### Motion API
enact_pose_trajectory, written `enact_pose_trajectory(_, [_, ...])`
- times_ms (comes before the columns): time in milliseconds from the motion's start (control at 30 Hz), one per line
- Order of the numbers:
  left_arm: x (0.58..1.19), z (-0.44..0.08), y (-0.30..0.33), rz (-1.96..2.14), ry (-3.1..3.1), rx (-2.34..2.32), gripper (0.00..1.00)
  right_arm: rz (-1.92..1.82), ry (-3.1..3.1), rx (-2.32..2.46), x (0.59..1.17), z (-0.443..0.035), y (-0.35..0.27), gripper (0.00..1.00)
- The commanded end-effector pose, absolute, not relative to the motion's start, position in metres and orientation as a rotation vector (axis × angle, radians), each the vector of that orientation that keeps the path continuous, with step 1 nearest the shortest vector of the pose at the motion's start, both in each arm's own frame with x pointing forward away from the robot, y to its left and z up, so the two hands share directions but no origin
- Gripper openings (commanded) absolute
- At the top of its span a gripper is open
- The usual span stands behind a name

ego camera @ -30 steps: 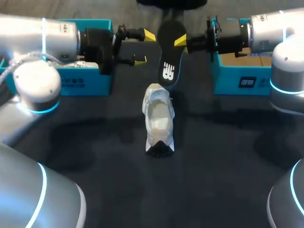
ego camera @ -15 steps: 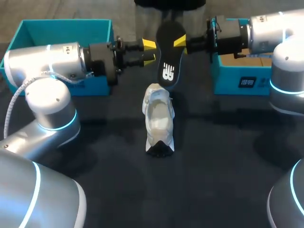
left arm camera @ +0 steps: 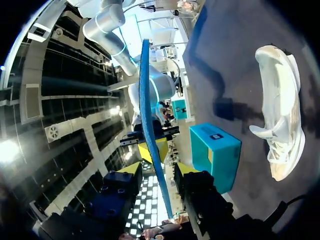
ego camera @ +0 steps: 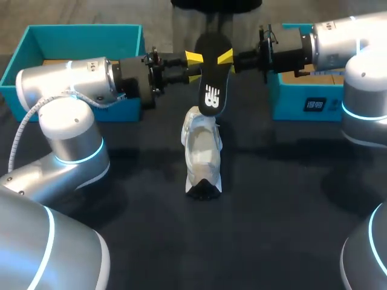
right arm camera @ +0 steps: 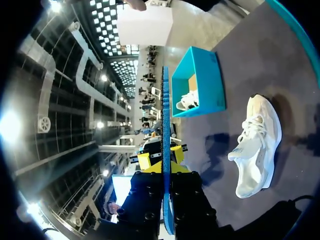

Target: Take the shoe out of the shoebox, open the shoe tongue, remove and reinsert the insole, then place the shoe into the shoebox

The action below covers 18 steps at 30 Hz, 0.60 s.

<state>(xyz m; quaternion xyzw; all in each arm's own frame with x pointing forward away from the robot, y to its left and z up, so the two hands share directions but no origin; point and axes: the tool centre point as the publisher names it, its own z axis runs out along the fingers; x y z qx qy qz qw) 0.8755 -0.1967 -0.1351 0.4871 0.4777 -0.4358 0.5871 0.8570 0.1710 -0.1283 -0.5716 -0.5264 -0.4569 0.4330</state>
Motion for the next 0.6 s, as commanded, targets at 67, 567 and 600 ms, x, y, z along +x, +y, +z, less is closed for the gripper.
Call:
enact_pose_trajectory(67, [0.8825,-0.136,-0.2063,-1.018,1.108,1.13,0.41,-1.132,-1.313,-1.424,0.8555,-0.128,0.1769,0.0])
enact_pose_trajectory(567, [0.8871,-0.1371,-0.2125,-1.038,1.105,1.117,0.03,-1.128,-1.324,-1.416,0.8574,-0.1259,0.1818,0.0])
enact_pose_trajectory(600, [0.8871,-0.1373,-0.2125,-1.04,1.108,1.116,0.03,-1.127,-1.324,-1.416,0.8577,-0.1259,0.1818,0.0])
